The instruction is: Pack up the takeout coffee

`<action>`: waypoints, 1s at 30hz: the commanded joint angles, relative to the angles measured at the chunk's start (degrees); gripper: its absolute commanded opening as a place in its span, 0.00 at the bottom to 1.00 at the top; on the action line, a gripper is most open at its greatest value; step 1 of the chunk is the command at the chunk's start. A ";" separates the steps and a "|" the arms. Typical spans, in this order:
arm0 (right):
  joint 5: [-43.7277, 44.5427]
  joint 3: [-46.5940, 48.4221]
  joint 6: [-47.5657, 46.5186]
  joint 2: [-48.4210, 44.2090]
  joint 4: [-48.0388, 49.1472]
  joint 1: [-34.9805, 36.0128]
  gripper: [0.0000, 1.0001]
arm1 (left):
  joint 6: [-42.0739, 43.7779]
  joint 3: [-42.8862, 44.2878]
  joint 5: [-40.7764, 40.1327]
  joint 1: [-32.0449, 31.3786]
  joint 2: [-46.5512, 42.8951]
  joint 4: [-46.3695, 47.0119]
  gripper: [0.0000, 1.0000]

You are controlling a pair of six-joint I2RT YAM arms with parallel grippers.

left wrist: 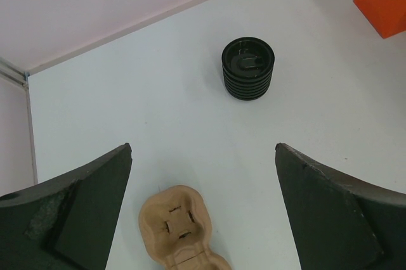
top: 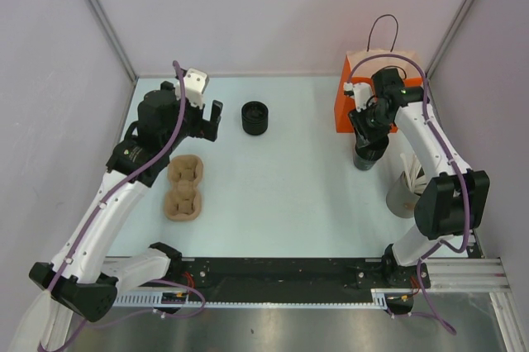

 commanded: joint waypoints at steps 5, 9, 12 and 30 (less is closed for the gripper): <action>-0.33 1.37 -0.82 0.79 -0.53 0.08 0.35 | -1.20 -0.37 0.79 0.17 -1.80 0.70 1.00; -0.07 1.37 -0.82 1.40 -0.53 0.25 0.34 | -1.38 -0.99 0.87 0.17 -2.06 0.79 1.00; -0.24 1.37 -0.73 1.75 -0.44 0.34 0.30 | -1.47 -1.16 1.05 0.17 -2.06 1.05 1.00; 0.72 2.08 -0.29 1.75 0.00 0.69 0.10 | -1.82 -1.34 1.40 0.17 -1.80 1.32 1.00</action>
